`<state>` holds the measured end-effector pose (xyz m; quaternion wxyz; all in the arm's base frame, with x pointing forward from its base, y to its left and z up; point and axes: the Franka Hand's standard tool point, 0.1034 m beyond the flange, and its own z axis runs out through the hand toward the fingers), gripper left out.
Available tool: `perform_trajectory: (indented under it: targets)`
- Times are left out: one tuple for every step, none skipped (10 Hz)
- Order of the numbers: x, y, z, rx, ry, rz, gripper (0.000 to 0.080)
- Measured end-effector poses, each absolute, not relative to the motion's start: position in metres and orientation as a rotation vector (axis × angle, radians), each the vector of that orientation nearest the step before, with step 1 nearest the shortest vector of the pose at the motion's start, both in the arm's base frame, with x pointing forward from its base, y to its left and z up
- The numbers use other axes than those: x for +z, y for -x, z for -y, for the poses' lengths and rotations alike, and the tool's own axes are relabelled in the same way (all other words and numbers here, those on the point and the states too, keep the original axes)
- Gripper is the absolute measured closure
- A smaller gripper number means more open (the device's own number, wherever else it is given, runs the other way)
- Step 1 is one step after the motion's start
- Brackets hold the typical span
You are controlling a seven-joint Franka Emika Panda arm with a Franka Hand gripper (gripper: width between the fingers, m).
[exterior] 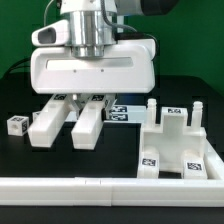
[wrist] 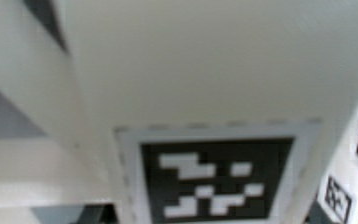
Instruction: Assemble chair
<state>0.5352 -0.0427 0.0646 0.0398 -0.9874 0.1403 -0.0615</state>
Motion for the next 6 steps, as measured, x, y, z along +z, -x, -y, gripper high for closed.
perform_trajectory:
  targets:
    - [0.065,-0.535,0.041,-0.109,3.007,-0.430,0.0517]
    - [0.066,-0.532,0.039,0.015,2.978,-0.415,0.0517]
    - [0.074,-0.529,0.048,0.172,2.941,-0.398,0.0515]
    - [0.095,-0.538,0.056,0.307,2.930,-0.340,0.0515]
    - [0.115,-0.552,0.061,0.459,2.909,-0.284,0.0515]
    - [0.120,-0.561,0.062,0.550,2.891,-0.289,0.0515]
